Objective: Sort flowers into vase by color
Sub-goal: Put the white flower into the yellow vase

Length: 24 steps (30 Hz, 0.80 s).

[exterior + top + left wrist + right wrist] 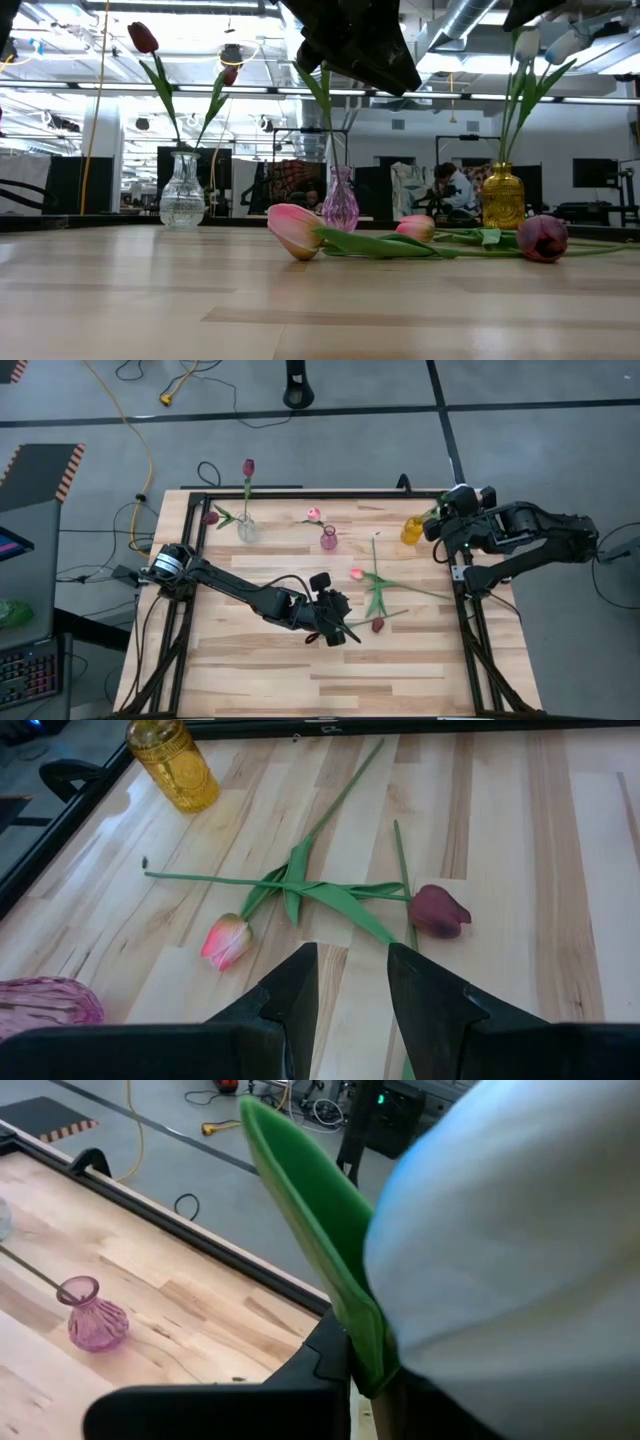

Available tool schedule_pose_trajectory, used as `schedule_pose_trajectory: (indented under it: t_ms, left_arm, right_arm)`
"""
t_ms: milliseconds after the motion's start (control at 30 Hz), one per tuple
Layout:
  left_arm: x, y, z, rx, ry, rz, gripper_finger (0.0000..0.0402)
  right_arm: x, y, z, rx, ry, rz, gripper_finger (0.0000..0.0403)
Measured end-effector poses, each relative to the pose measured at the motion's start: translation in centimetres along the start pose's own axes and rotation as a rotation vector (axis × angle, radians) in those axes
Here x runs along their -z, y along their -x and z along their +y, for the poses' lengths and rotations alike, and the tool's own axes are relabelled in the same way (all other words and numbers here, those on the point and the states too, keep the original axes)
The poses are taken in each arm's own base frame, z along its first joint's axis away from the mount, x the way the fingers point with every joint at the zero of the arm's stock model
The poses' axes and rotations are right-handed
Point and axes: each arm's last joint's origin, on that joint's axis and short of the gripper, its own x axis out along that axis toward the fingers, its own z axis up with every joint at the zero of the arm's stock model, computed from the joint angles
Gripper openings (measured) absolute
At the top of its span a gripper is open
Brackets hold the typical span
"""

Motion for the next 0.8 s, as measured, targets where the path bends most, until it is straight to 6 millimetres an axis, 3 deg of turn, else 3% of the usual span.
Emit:
schedule_pose_trajectory:
  t_ms: [567, 800]
  left_arm:
    - [0.01, 0.00, 0.00, 0.000, -0.001, 0.000, 0.0111]
    - [0.00, 0.00, 0.00, 0.001, 0.000, 0.000, 0.0111]
  right_arm:
    - [0.03, -0.03, 0.05, -0.007, -0.016, 0.011, 0.0043]
    - [0.07, -0.99, 0.57, 0.030, 0.008, 0.071, 0.0043]
